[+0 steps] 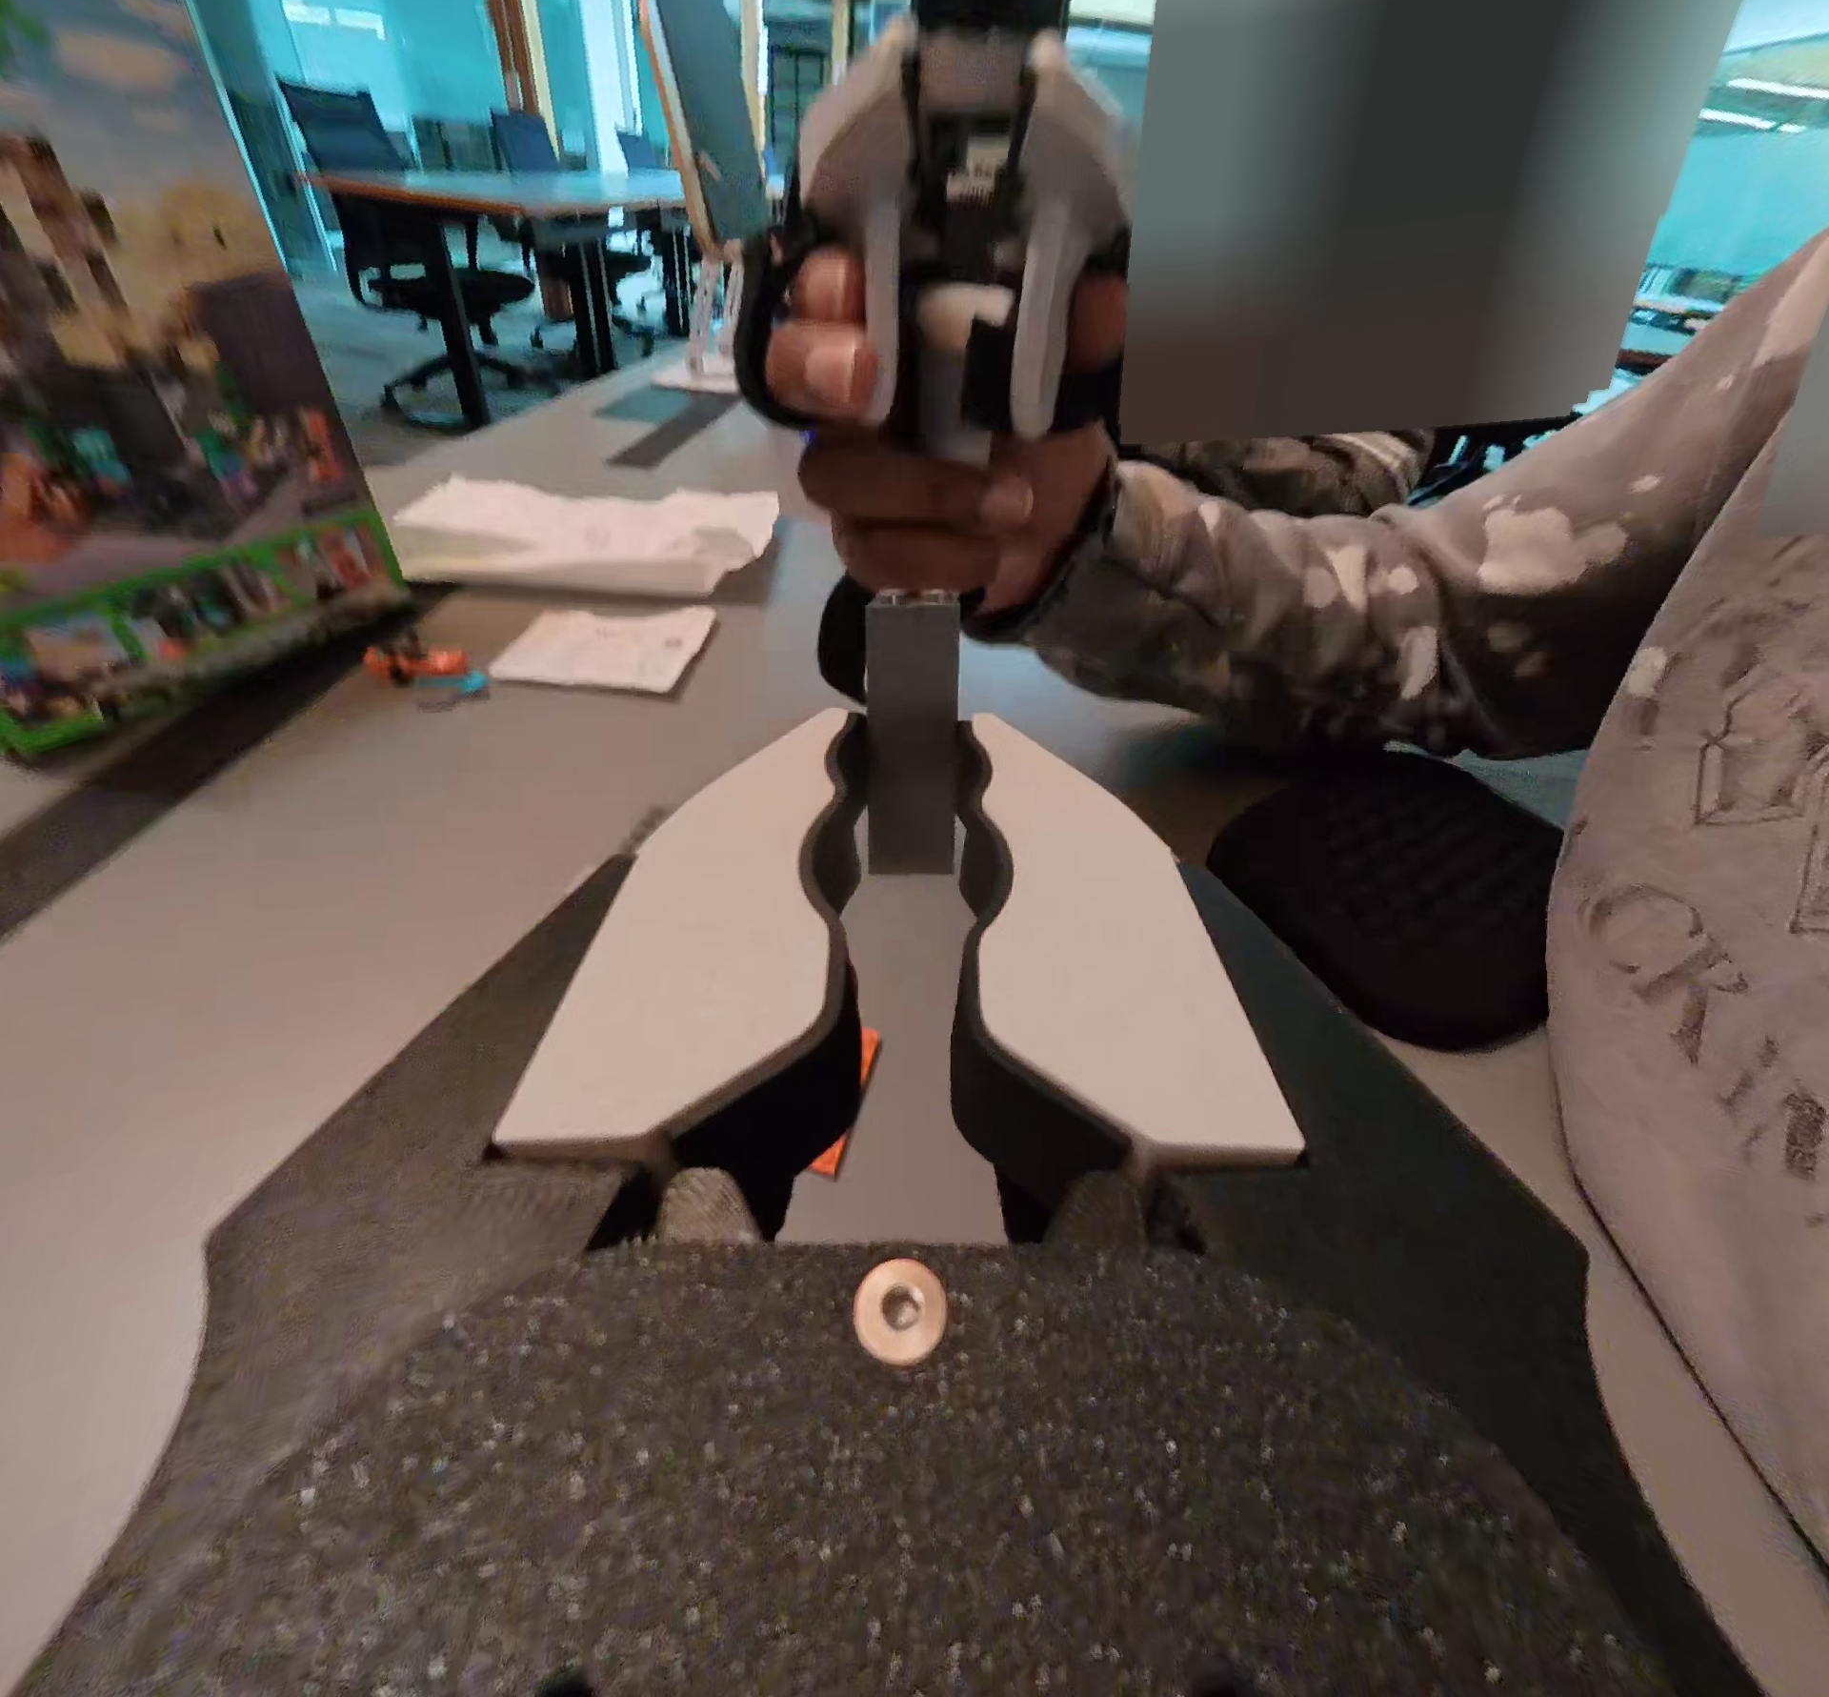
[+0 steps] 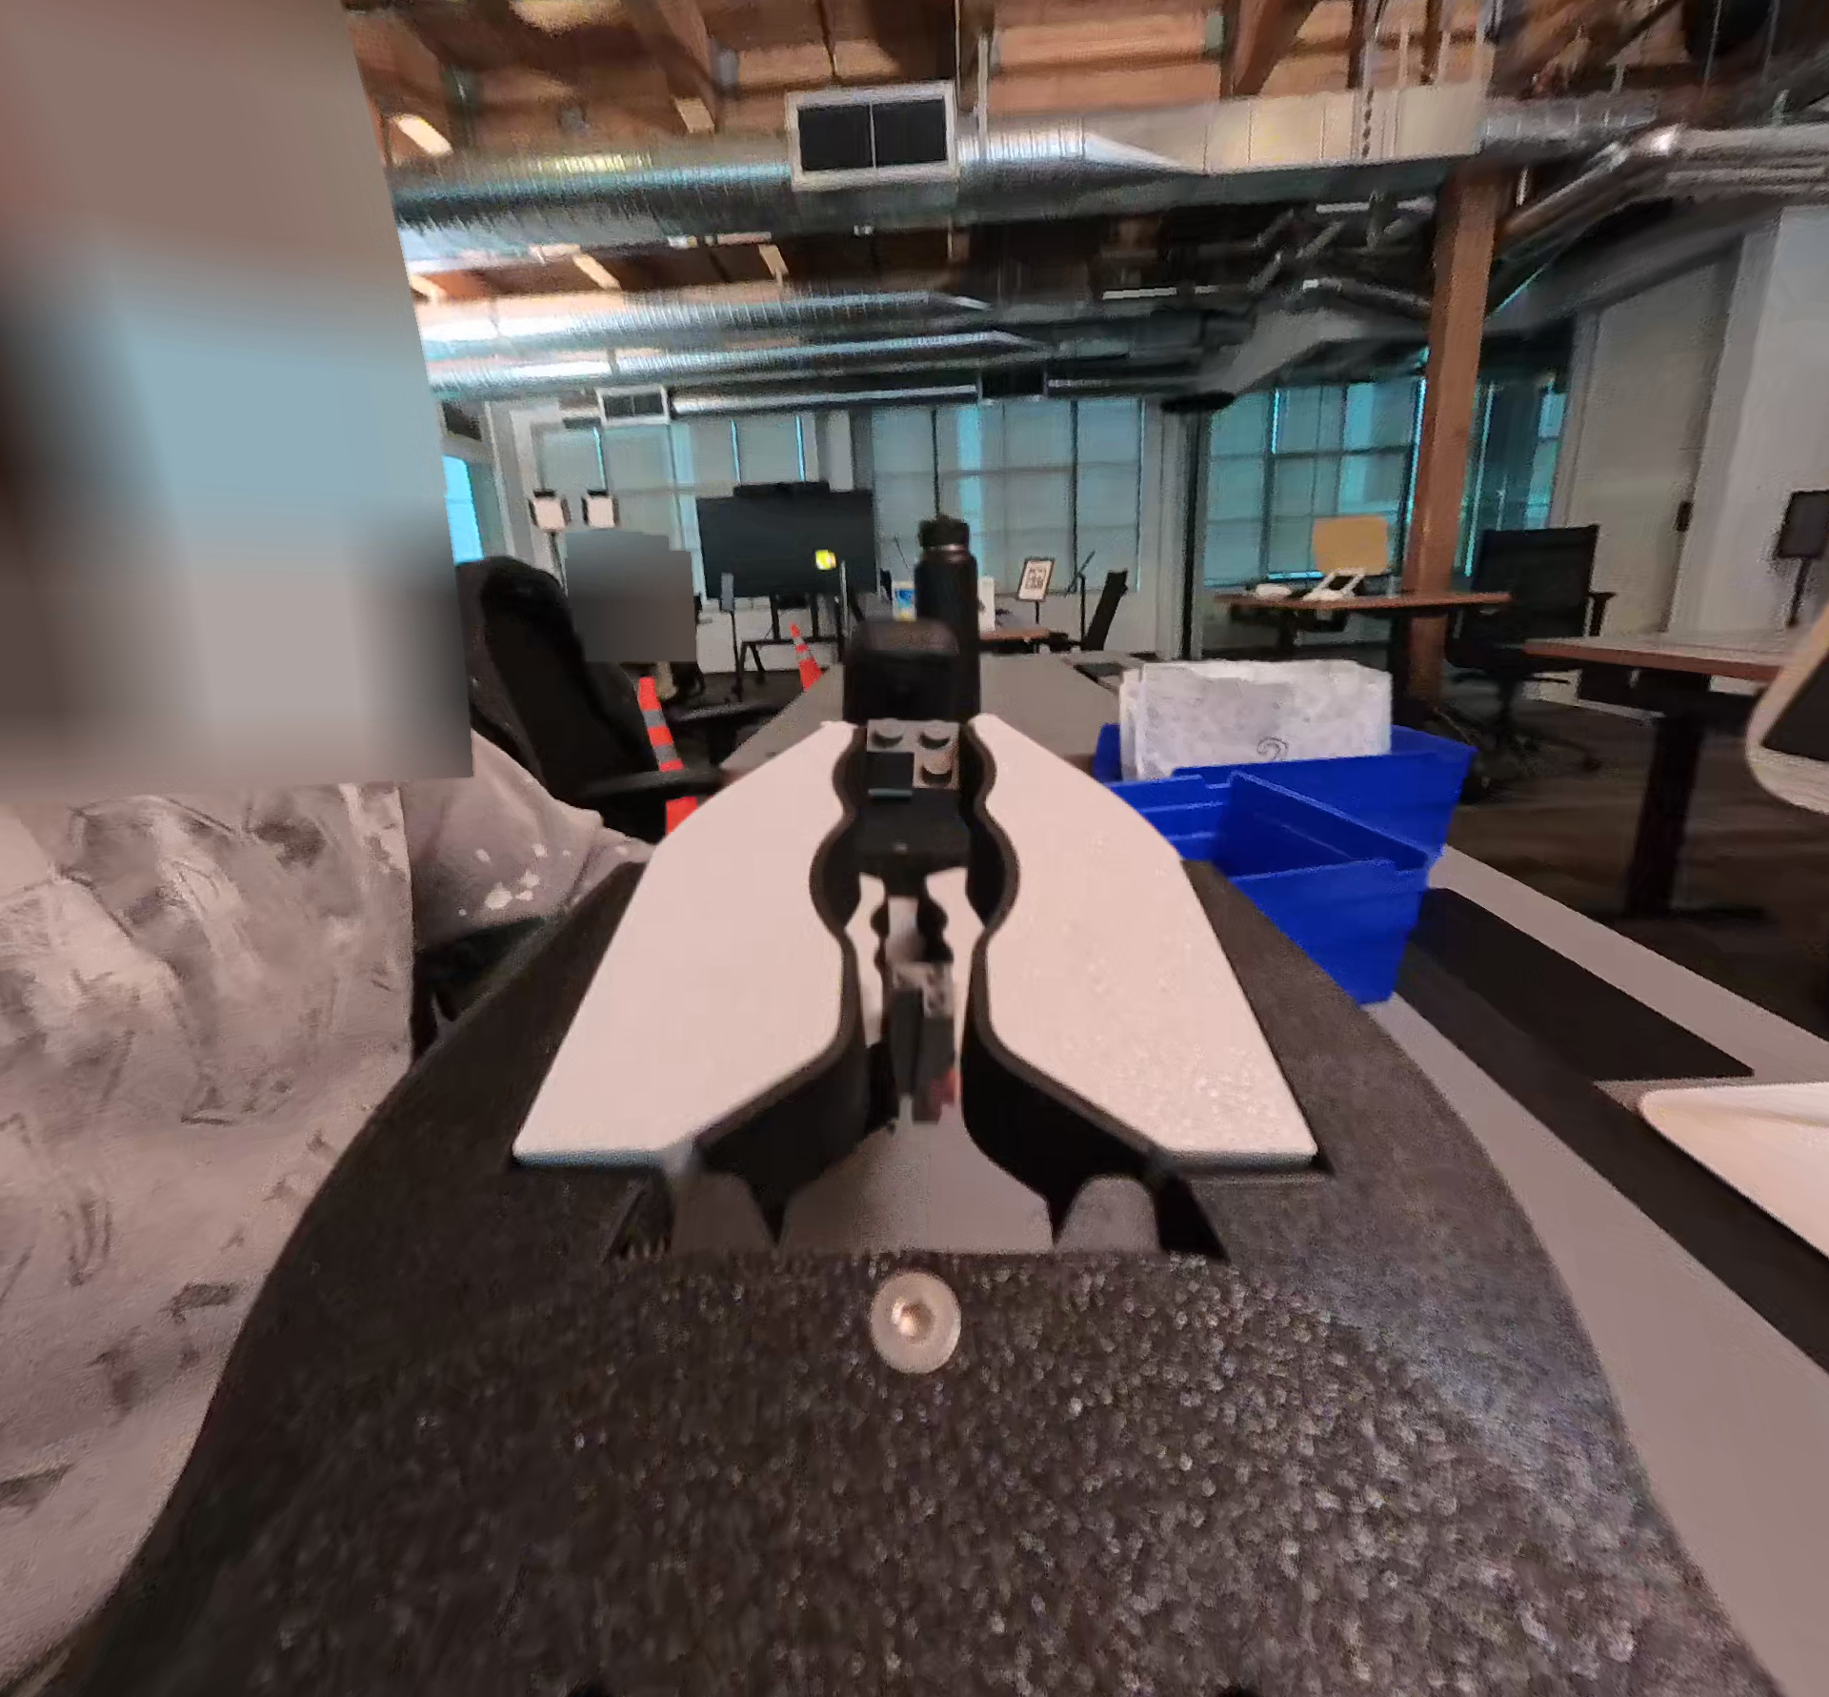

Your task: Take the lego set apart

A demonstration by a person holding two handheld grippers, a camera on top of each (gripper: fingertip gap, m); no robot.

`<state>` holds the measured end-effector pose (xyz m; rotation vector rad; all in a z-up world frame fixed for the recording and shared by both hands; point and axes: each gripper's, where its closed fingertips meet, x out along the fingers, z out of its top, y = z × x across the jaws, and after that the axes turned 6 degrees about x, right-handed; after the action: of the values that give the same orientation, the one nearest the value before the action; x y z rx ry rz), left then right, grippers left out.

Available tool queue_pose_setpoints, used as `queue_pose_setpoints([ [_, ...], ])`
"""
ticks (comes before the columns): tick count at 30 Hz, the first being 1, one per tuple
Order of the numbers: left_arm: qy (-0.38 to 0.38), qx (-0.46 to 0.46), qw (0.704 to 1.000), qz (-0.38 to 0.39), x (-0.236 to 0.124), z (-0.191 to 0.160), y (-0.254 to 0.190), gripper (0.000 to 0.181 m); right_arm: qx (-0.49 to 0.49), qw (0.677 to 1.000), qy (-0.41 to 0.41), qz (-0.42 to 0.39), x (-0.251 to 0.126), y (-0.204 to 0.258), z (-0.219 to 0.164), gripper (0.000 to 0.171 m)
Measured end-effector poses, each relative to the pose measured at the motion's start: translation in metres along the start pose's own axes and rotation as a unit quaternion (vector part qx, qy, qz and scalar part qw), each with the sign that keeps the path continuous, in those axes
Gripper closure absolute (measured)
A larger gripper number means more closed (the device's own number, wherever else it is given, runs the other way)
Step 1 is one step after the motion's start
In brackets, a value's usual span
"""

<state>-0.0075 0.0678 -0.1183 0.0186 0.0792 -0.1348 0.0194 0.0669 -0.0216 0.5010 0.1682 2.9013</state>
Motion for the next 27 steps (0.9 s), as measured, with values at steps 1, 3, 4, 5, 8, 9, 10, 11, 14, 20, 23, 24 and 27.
queue_pose_setpoints([
  [1, -0.009, 0.011, 1.0, -0.001, -0.001, 0.005, 0.0, 0.164, -0.004, 1.0, 0.003, -0.004, 0.0, -0.002, -0.001, 0.154],
  [3, -0.028, 0.024, 0.999, -0.006, -0.004, 0.011, -0.003, 0.164, -0.004, 1.0, 0.021, -0.015, -0.001, -0.01, -0.006, 0.154],
  [4, -0.032, 0.027, 0.999, -0.009, -0.005, 0.011, -0.005, 0.164, -0.008, 0.999, 0.035, -0.023, -0.002, -0.014, -0.012, 0.154],
  [5, -0.032, 0.032, 0.999, -0.008, -0.006, 0.011, -0.007, 0.164, -0.01, 0.999, 0.045, -0.029, -0.003, -0.018, -0.018, 0.154],
  [8, -0.044, 0.042, 0.998, -0.021, -0.01, 0.013, -0.013, 0.164, -0.007, 0.996, 0.073, -0.042, -0.004, -0.028, -0.036, 0.154],
  [9, -0.05, 0.048, 0.997, -0.022, -0.011, 0.014, -0.015, 0.164, -0.006, 0.996, 0.08, -0.04, -0.004, -0.028, -0.04, 0.154],
  [10, -0.053, 0.055, 0.997, -0.023, -0.012, 0.015, -0.016, 0.164, -0.008, 0.995, 0.088, -0.038, -0.004, -0.027, -0.044, 0.154],
  [11, -0.054, 0.064, 0.996, -0.023, -0.013, 0.016, -0.017, 0.164, -0.014, 0.995, 0.095, -0.035, -0.003, -0.026, -0.047, 0.154],
  [14, -0.06, 0.084, 0.994, -0.027, -0.015, 0.019, -0.021, 0.164, -0.03, 0.991, 0.124, -0.028, 0.001, -0.021, -0.057, 0.154],
  [20, -0.066, 0.106, 0.992, -0.033, -0.019, 0.022, -0.028, 0.164, -0.042, 0.984, 0.171, -0.036, 0.006, -0.024, -0.081, 0.154],
  [23, -0.063, 0.104, 0.992, -0.028, -0.024, 0.021, -0.029, 0.164, -0.04, 0.979, 0.192, -0.055, 0.009, -0.03, -0.093, 0.154],
  [24, -0.062, 0.099, 0.993, -0.024, -0.027, 0.022, -0.029, 0.165, -0.041, 0.976, 0.204, -0.067, 0.01, -0.034, -0.099, 0.154],
  [27, -0.059, 0.089, 0.994, 0.006, -0.043, 0.024, -0.029, 0.165, -0.046, 0.965, 0.24, -0.096, 0.02, -0.047, -0.115, 0.154],
])
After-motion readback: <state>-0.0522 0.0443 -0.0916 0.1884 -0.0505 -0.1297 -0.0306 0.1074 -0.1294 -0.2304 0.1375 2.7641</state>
